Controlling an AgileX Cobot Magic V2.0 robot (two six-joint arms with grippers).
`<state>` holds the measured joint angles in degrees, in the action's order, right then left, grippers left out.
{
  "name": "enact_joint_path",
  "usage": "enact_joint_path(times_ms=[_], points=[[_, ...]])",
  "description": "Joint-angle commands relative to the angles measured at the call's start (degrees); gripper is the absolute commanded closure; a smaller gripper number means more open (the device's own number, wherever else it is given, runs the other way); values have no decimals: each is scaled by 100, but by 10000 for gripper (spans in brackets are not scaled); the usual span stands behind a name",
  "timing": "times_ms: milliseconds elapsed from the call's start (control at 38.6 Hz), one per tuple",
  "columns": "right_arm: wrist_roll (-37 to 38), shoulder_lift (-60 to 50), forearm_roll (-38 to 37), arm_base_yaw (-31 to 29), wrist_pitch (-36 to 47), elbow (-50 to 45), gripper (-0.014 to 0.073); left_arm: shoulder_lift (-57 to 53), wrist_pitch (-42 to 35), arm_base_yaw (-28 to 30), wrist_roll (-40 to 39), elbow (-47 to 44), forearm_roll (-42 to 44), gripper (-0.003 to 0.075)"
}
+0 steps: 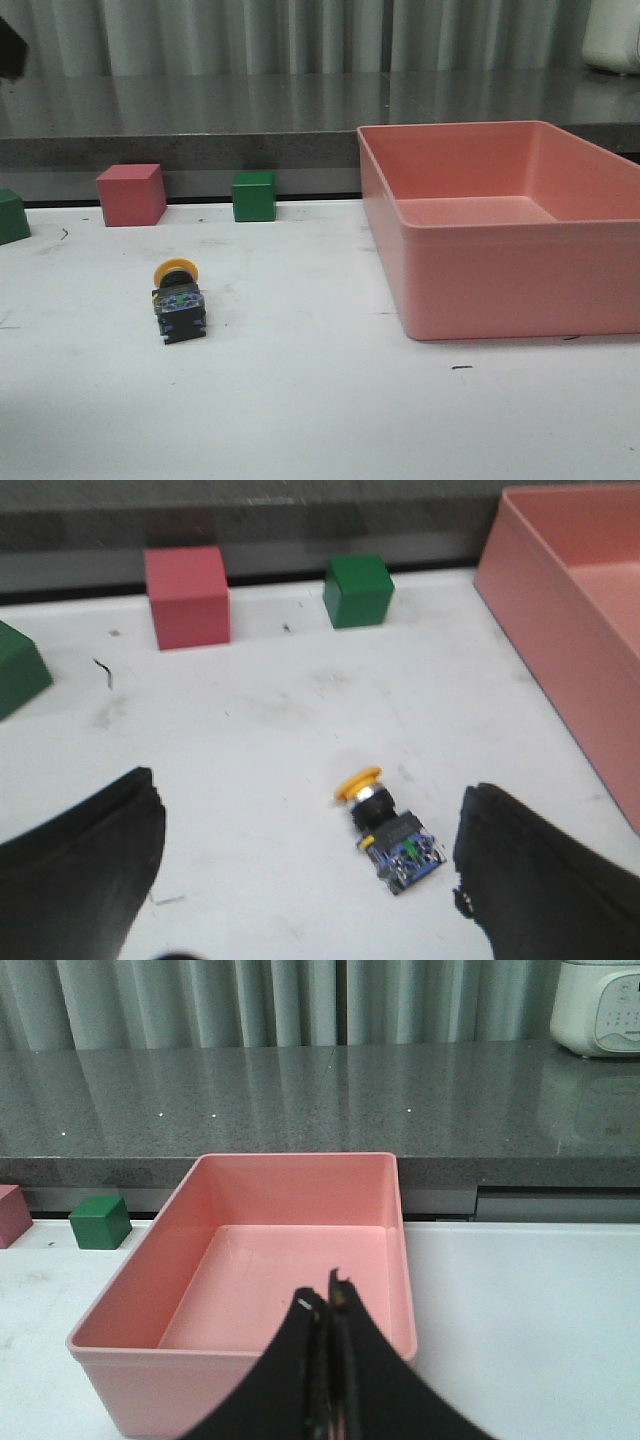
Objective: Place and stand button with both arms
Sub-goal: 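Lower the left gripper over the lying button and grasp it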
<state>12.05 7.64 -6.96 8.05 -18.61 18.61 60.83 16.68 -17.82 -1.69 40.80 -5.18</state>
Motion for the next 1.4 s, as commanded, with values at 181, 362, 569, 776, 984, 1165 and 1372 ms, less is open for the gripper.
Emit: enact_joint_path(times_ms=[181,362,569,776,984,1165,1372], points=[[-39,59,-72,-32,464,159,664,1650,986,-297,-67,1458,-934,156],[-39,59,-72,-32,464,159,664,2765,2139,-297,-269,2432,-1349,156],[-39,59,-72,-32,464,159,664,3894,3337,-297,-1180,3453,-1299,156],[-39,59,-72,-32,464,159,664,4880,4408,-297,-1525,4393,-1227,156],[-39,59,-72,-32,464,159,664,5573,5007,-297,-1834,5121,-1019,156],[-39,59,-72,-32,464,159,664,5920,5289,-297,-1873,5527,-1019,156],[-39,59,-72,-32,464,159,664,6109,5460,-297,-1881,5616,-1019,255]])
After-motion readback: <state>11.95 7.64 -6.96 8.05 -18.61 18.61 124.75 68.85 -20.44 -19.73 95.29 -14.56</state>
